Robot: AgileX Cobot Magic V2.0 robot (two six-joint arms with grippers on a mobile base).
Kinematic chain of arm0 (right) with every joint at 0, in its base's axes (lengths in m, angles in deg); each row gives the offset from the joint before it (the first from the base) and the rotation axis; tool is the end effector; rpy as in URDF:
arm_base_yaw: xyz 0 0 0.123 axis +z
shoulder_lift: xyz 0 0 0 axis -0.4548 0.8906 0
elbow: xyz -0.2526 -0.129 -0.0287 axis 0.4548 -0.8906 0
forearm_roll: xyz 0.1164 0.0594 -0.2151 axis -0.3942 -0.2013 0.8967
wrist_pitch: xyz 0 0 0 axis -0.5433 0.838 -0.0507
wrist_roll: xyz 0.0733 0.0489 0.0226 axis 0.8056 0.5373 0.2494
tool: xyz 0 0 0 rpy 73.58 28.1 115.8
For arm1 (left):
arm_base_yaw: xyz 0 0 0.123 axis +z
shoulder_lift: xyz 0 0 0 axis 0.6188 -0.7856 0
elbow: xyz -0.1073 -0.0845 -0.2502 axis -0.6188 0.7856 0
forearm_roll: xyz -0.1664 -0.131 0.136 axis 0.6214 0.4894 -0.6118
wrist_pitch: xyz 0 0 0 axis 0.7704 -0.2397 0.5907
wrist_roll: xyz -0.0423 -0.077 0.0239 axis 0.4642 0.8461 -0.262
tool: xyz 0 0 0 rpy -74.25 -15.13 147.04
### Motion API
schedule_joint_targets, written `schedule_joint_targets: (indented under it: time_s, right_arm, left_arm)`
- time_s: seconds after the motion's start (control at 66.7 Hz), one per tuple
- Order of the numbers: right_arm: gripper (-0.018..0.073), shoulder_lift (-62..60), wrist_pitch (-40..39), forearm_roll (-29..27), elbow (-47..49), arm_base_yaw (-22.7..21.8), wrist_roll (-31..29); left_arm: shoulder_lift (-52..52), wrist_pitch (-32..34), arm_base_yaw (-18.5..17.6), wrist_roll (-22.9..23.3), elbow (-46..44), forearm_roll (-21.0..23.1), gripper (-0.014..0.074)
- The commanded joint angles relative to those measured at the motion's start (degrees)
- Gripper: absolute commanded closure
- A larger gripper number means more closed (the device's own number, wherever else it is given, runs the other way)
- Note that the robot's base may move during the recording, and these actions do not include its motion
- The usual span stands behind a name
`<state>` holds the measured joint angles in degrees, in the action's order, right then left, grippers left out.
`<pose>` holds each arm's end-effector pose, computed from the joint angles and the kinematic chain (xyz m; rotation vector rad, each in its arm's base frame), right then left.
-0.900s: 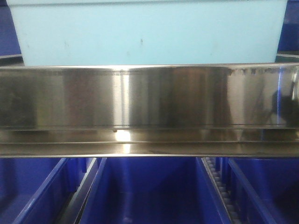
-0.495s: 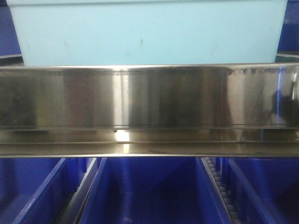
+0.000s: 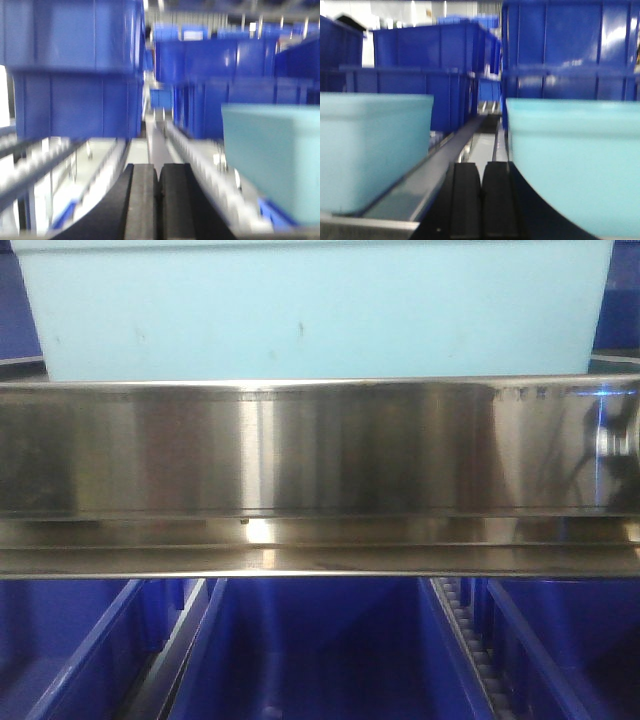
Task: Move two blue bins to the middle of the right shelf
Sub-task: 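Reach both grippers toward the light-blue bin on the upper shelf, then close both grippers on opposite side walls of the light-blue bin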
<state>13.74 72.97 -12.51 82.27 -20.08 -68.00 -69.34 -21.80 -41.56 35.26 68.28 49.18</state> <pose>0.0549 0.0058 0.2213 -0.0548 1.3938 0.1207 0.0544 -0.0029 0.2256 0.0423 1.3395 -0.0410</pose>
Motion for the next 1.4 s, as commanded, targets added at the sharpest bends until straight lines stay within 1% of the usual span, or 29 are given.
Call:
schedule_joint_targets:
  time_s: [0.0,0.06,0.105,0.18,0.225,0.285,0.375,0.42,0.465,0.51,0.525,0.6,0.675,0.75,0.795,0.87,0.9,0.99,1.005,1.08,1.155,1.23,1.275,1.35,1.38]
  right_arm:
    - [0.0721,-0.17,-6.76,-0.38,0.03,0.16,-0.14]
    - [0.0721,-0.17,-6.47,-0.38,1.60,0.16,-0.14]
    - [0.0721,-0.17,-4.80,-0.38,4.75,0.16,-0.14]
    - [0.0721,-0.17,0.68,-0.38,11.50,0.16,-0.14]
    - [0.0721,-0.17,5.81,-0.38,15.76,0.16,-0.14]
    - [0.0721,1.94,12.45,-0.38,22.04,0.16,-0.14]
    - [0.0716,6.55,19.20,-0.38,29.73,0.16,-0.14]
    - [0.0684,9.17,21.91,-0.38,33.15,0.16,-0.14]
    - [0.0622,11.75,23.86,-0.38,36.40,0.16,-0.14]
    - [0.0536,14.13,25.13,-0.38,38.66,0.16,-0.14]
    - [0.0494,14.75,25.30,-0.38,39.18,0.16,-0.14]
    - [0.0342,17.77,25.55,-0.38,41.19,0.16,-0.14]
    - [0.0151,20.45,25.69,-0.38,41.87,0.16,-0.14]
    - [0.0029,22.16,26.16,-0.38,41.99,0.16,-0.24]
    - [-0.0003,23.28,27.10,-0.38,42.27,0.16,-0.24]
    - [-0.0003,25.40,29.25,-0.38,43.81,0.16,-0.24]
    - [0.0004,26.77,30.69,-0.50,45.06,0.16,-0.24]
    - [0.0033,32.15,35.46,-0.97,49.89,0.16,-0.37]
    - [0.0040,32.97,36.12,-0.97,51.03,0.41,-0.37]
    - [0.0069,37.77,38.03,-0.97,55.57,1.81,-0.37]
    - [0.0083,43.86,41.79,-0.97,60.82,3.82,-0.37]
    - [0.0083,50.54,47.33,-0.97,67.11,6.42,-0.37]
    - [0.0083,53.95,50.18,-0.97,70.85,7.46,-0.37]
    - [0.0083,60.81,55.73,-0.97,77.05,8.60,-0.37]
    - [0.0083,63.51,58.03,-0.97,79.52,8.83,-0.37]
  left_arm:
    - [0.18,3.81,0.37,-0.06,-0.65,0.54,0.0707]
    - [0.18,2.33,0.37,-0.06,-3.92,0.54,0.0707]
    - [0.18,-0.18,0.37,-0.06,-7.35,0.31,0.0707]
    - [0.18,-5.54,0.37,-0.06,-13.04,-1.42,0.0706]
    - [-0.27,-9.48,0.37,-0.06,-17.42,-2.16,0.0696]
    - [-2.22,-16.31,0.37,-0.06,-23.12,-3.11,0.0643]
    - [-6.33,-23.42,0.37,-0.06,-30.33,-3.25,0.0512]
    - [-8.78,-27.46,0.37,-0.06,-33.63,-3.25,0.0422]
    - [-11.64,-29.80,0.37,-0.06,-36.32,-3.25,0.0328]
    - [-14.06,-31.47,0.37,-0.06,-38.51,-3.25,0.0264]
    - [-14.72,-31.79,0.37,-0.06,-39.29,-3.25,0.0249]
    - [-18.08,-33.06,0.37,-0.06,-41.13,-3.25,0.0186]
    - [-21.58,-34.86,0.37,-0.06,-42.96,-2.09,0.0125]
    - [-25.09,-36.91,0.26,-0.06,-44.96,-0.87,0.0071]
    - [-26.63,-38.11,-0.38,-0.06,-46.21,0.26,0.0051]
    - [-29.23,-39.34,-3.42,-0.06,-48.84,0.95,0.0047]
    - [-30.43,-39.34,-5.29,-0.06,-50.07,0.95,0.0048]
    - [-34.82,-40.67,-10.69,-0.06,-54.25,-0.87,0.0048]
    - [-36.02,-41.30,-11.66,-0.06,-55.34,-0.87,0.0048]
    - [-41.78,-45.90,-14.31,-0.06,-59.88,-0.87,0.0048]
    - [-47.09,-50.70,-15.07,0.82,-65.04,-0.87,0.0048]
    - [-53.93,-56.40,-15.04,3.35,-70.72,-0.87,0.0048]
    - [-57.76,-58.46,-15.04,4.68,-73.92,-0.87,0.0048]
    - [-63.88,-61.84,-15.04,5.31,-78.95,-0.87,0.0048]
    - [-66.21,-63.20,-14.92,6.55,-80.83,-1.18,0.0048]
